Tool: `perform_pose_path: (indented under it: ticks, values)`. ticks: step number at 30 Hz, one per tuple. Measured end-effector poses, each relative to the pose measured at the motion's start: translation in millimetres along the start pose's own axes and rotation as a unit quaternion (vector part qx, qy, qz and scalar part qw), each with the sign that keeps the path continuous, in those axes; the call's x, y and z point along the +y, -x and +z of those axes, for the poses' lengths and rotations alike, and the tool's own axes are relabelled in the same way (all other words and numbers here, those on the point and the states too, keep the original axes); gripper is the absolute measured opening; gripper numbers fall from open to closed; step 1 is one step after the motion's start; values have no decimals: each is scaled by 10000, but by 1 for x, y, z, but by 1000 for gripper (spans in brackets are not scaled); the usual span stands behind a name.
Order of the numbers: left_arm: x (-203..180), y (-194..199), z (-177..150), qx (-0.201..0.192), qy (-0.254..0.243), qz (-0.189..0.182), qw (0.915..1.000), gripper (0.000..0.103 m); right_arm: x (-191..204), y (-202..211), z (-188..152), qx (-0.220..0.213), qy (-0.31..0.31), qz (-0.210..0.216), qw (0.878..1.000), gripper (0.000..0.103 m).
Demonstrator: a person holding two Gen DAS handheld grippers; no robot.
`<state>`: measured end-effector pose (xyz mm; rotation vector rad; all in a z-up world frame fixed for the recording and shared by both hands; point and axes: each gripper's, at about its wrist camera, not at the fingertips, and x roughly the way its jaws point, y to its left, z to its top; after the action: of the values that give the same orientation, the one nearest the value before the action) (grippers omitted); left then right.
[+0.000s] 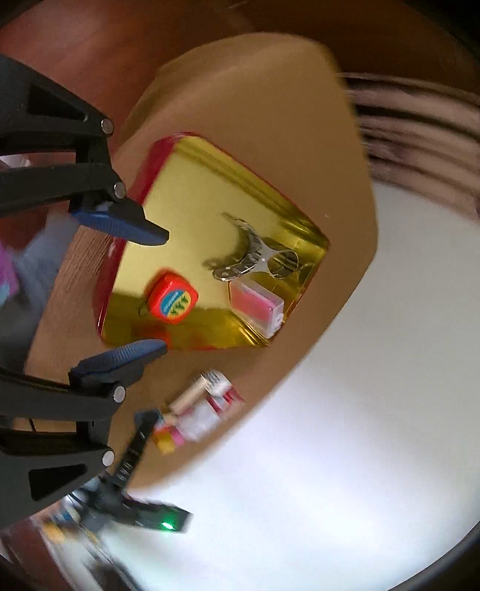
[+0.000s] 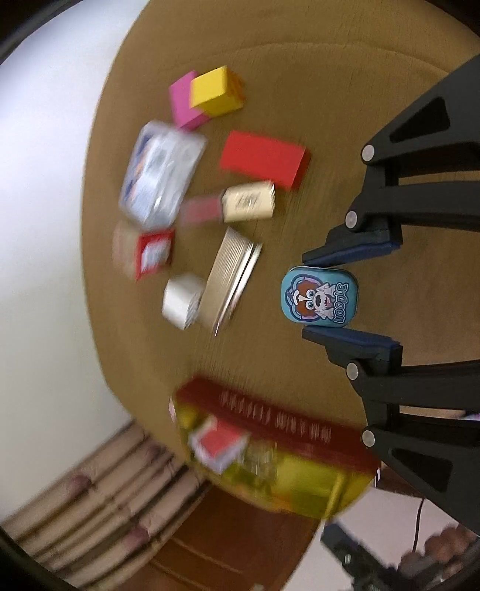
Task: Organize rigid objects
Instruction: 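Carry the blue dog-print tin into the tin and release it with the right tool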
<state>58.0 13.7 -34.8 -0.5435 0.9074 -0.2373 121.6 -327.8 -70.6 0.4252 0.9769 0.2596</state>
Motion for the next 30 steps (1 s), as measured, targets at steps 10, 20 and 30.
perform_pose_path:
  ticks: [10, 20, 30]
  values:
    - [27, 25, 8, -431, -177, 1432, 9886, 54, 134, -36, 29, 517, 862, 1143, 9883, 30]
    - [48, 29, 9, -661, 199, 1680, 9834, 54, 191, -115, 22, 986, 1285, 872, 9830, 30]
    - [40, 33, 5, -894, -22, 2253, 9702, 54, 191, -112, 22, 705, 1239, 1015, 9846, 37]
